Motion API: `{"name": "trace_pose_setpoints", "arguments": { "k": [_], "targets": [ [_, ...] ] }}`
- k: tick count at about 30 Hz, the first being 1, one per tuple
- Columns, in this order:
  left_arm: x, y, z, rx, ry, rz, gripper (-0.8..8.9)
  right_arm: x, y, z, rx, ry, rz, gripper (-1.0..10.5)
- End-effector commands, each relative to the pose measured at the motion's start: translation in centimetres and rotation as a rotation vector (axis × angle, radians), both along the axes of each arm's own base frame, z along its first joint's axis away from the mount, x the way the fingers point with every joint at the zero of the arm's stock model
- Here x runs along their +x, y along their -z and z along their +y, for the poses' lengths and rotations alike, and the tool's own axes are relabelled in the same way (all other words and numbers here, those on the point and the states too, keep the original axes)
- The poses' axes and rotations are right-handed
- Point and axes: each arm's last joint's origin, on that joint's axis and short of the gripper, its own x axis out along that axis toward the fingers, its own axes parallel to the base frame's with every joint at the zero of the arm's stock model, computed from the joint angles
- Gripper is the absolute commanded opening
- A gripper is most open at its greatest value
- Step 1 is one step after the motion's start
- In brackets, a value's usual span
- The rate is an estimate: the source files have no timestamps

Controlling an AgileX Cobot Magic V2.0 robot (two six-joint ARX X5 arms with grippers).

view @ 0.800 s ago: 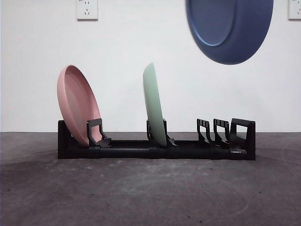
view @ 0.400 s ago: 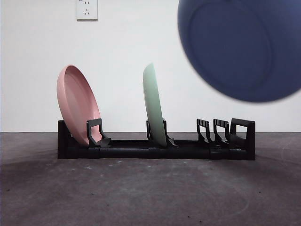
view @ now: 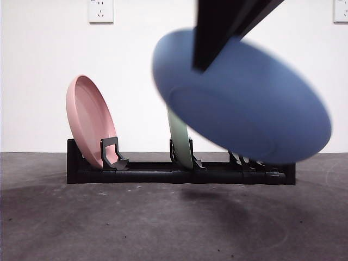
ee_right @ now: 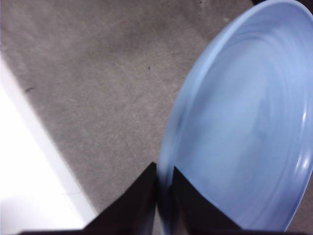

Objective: Place the plate

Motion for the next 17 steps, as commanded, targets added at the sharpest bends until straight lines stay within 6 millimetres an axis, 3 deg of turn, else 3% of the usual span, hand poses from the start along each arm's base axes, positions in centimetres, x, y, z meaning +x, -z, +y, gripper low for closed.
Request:
{"name": "trace_pose_setpoints", "arguments": {
  "k": [1,8,17],
  "targets": [
    [-0.2,-0.8,0.0,0.0,0.013,-0.048,5.28,-0.2,1.6,1.9,-0.066,-0.008,-0.001,0.1],
    [-0.2,-0.8,0.0,0.0,0.013,-0.048,5.28,-0.7,5.9,5.0,-0.218,-0.043,-0.025,0.1],
    [-0.2,-0.8,0.0,0.0,0.013,-0.047,5.28,-1.4,9.1,7.5,-0.259,-0.065,-0.095,0.1]
  ]
}}
